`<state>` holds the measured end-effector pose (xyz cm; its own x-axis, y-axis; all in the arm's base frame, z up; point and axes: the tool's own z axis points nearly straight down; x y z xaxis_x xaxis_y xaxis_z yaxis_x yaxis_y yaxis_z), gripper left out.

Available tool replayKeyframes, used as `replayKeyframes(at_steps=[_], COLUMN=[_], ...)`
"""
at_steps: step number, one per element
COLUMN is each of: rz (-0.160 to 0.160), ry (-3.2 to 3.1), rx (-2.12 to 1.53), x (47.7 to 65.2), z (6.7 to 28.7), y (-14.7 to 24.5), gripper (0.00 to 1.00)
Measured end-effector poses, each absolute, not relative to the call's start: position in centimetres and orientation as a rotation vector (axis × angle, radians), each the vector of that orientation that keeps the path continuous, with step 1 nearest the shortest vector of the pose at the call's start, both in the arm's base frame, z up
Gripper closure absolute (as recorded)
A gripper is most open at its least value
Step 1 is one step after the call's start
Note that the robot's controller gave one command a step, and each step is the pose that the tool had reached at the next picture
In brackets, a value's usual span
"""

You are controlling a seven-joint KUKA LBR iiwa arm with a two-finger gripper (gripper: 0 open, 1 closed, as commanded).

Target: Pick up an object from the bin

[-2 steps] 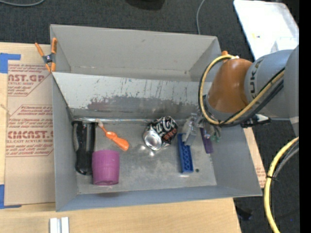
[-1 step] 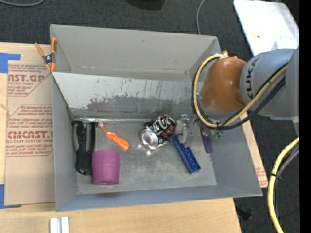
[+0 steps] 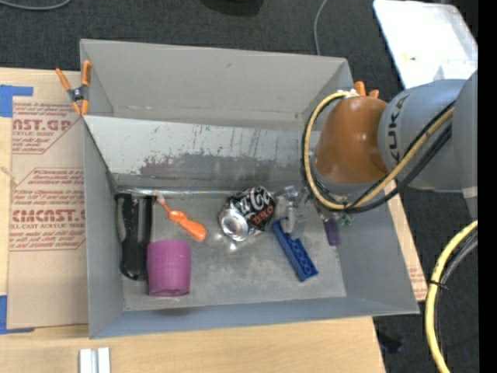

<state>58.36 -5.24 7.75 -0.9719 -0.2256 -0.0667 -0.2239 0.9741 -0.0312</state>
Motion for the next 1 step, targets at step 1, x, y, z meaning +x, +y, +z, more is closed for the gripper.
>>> replayKeyframes(at_steps=[1], rz=[-0.020], ry=[3.071], rx=[0.025], x=[58.21], z=[8.31], y=[-4.49], gripper=[1.00])
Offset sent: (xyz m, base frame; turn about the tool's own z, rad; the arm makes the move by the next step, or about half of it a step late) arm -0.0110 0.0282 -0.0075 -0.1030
